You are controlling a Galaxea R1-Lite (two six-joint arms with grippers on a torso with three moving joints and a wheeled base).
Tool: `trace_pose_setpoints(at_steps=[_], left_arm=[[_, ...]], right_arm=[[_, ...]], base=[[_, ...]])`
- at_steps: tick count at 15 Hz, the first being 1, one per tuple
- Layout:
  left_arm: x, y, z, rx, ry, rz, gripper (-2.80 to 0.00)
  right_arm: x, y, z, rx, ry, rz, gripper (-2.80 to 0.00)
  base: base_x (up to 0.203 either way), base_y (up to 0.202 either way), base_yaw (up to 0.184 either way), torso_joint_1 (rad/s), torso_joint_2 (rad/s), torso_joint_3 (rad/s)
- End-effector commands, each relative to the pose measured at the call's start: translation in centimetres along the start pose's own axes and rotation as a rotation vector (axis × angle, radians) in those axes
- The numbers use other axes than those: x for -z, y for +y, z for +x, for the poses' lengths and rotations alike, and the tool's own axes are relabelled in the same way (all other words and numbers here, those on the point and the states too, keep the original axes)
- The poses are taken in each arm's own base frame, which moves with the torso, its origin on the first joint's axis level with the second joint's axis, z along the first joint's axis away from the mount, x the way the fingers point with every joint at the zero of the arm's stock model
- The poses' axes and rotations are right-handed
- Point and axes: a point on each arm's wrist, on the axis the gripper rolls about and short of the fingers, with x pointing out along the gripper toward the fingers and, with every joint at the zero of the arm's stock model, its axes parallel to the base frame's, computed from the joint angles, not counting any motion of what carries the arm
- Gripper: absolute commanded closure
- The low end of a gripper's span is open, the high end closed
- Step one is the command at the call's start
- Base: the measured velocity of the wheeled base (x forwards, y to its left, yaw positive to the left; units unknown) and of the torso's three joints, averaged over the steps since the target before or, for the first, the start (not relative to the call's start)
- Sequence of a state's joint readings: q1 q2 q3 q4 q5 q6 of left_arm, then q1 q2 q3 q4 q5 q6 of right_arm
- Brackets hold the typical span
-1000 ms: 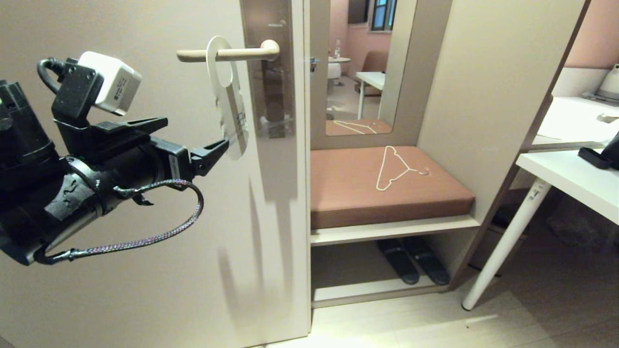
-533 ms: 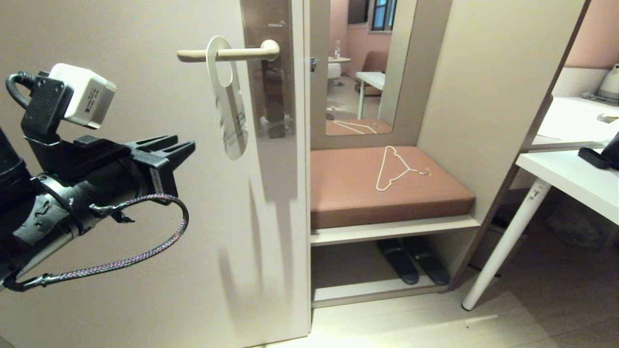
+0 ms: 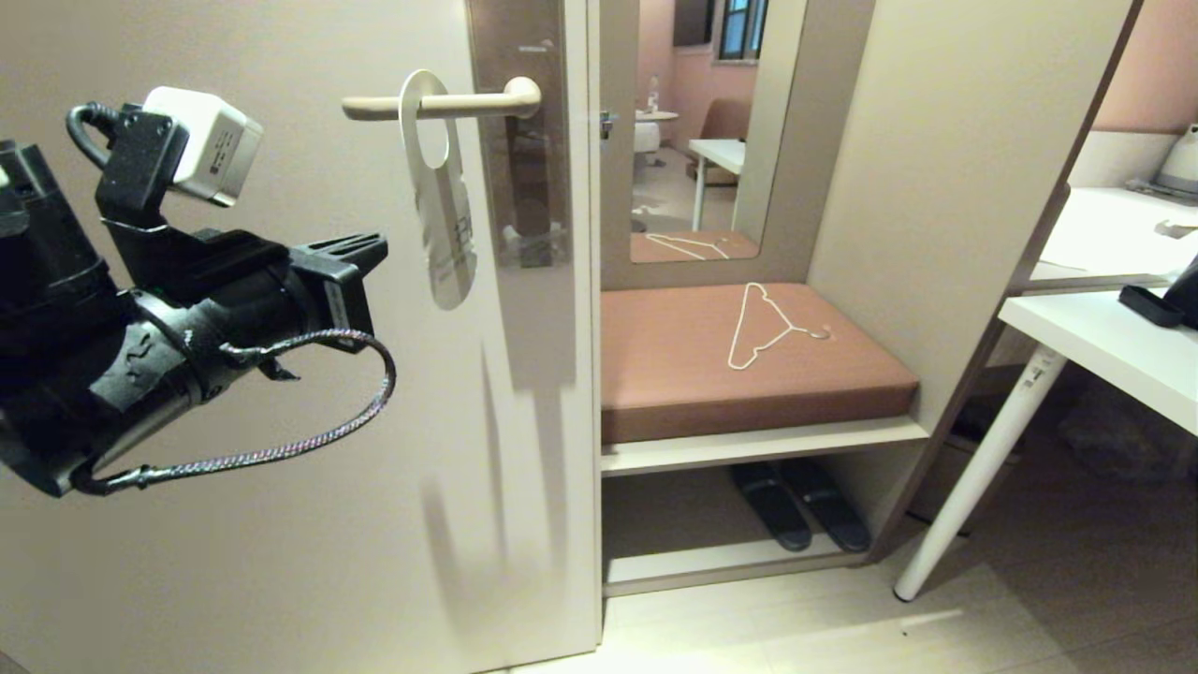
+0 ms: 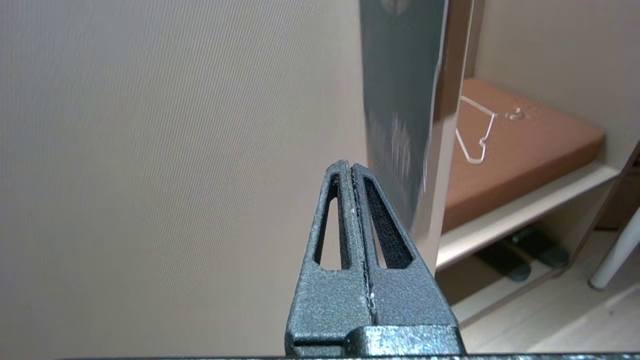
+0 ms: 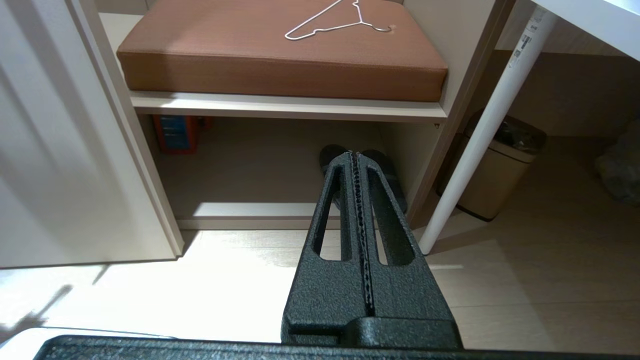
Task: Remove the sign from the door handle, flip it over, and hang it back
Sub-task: Hang the sign back with the other side facing out
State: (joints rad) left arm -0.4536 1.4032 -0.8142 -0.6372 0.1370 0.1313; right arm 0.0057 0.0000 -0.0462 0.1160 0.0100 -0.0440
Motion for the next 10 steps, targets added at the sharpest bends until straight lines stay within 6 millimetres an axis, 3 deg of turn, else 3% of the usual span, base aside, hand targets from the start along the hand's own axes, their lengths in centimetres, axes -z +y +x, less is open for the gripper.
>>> trace_pose_setpoints(at_steps=[1, 4, 10], left_arm=[[0.3, -0.3, 2.1, 0.002, 0.015, 0.003, 0.0], [0.2, -0.7, 4.3, 0.007, 0.013, 0.004, 0.0], [1.2, -1.8, 6.2, 0.031, 0.037, 0.007, 0.0]], right_arm=[[0.0, 0.0, 0.0, -0.002, 0.001, 0.0, 0.0], [0.0, 0.0, 0.0, -0.001, 0.001, 0.0, 0.0], [0.0, 0.0, 0.0, -0.002, -0.001, 0.0, 0.0]], base=[[0.0, 0.0, 0.0, 0.0, 0.0, 0.0], [0.0, 0.0, 0.0, 0.0, 0.0, 0.0], [0.0, 0.0, 0.0, 0.0, 0.0, 0.0]])
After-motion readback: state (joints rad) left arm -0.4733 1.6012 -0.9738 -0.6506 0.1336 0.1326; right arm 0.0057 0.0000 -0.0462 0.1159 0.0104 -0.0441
